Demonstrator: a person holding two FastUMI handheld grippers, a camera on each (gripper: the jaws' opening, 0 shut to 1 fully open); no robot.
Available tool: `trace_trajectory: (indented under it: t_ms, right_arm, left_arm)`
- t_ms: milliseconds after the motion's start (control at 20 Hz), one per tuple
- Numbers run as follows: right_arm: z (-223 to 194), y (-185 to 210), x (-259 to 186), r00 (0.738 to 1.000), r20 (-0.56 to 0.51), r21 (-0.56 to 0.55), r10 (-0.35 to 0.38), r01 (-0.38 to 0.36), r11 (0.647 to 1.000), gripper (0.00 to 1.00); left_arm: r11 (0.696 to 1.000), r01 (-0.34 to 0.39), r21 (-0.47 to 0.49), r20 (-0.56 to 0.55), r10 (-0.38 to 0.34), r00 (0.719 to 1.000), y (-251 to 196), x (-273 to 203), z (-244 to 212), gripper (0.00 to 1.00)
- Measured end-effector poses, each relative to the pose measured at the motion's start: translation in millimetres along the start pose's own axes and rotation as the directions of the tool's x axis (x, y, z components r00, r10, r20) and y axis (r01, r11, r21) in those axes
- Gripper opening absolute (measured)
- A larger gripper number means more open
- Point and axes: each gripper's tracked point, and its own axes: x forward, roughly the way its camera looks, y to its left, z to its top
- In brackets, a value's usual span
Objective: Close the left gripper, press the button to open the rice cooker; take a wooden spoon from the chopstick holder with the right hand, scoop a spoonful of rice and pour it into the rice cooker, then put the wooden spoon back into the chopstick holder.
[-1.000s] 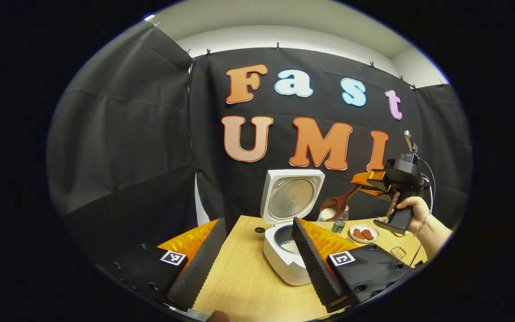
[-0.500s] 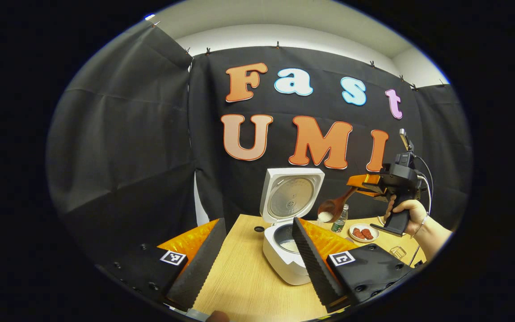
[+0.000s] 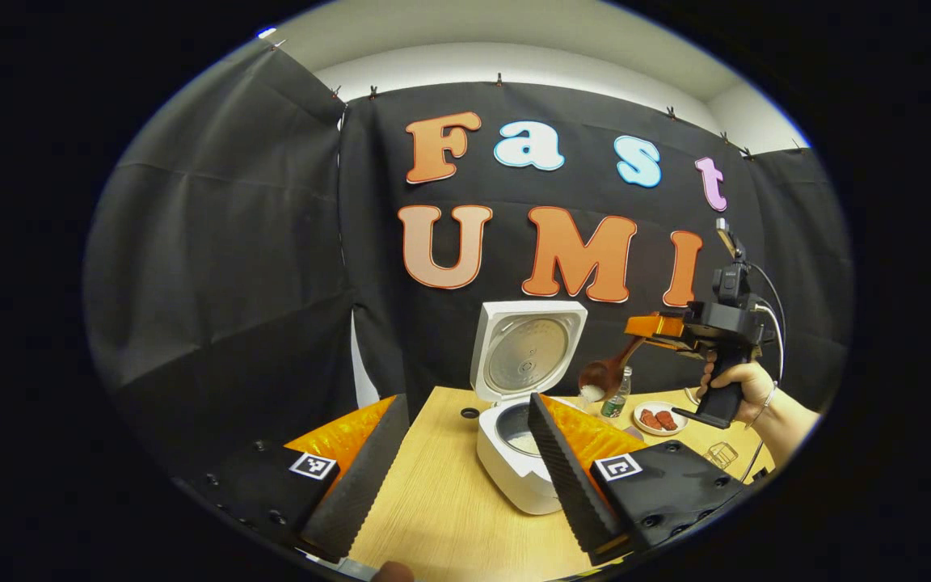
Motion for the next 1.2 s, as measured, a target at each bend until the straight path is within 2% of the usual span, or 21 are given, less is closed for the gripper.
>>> trace_trajectory:
  t_ms: [450, 700, 950, 1200]
  right_arm:
    - [1, 20, -10, 0.998, 0.019, -0.218, 0.060, -0.054, 0.975, 0.16]
    - [-1, 33, -14, 0.994, 0.023, -0.283, 0.106, -0.095, 0.954, 0.16]
    - [0, 40, -21, 0.991, 0.038, -0.396, 0.130, -0.105, 0.912, 0.16]
    - [8, 34, -34, 0.990, 0.044, -0.336, 0.133, -0.110, 0.935, 0.16]
  left_arm:
    - [1.000, -0.009, -0.028, 0.001, 0.009, 1.000, 4, -1, -2, 1.00]
    - [1.000, -0.014, -0.023, -0.003, 0.014, 1.000, 3, -4, -4, 1.00]
    - [0.999, -0.024, -0.026, -0.001, 0.024, 1.000, 7, -9, -4, 1.00]
    - [0.999, -0.018, -0.046, 0.001, 0.018, 1.000, 2, -14, -3, 1.00]
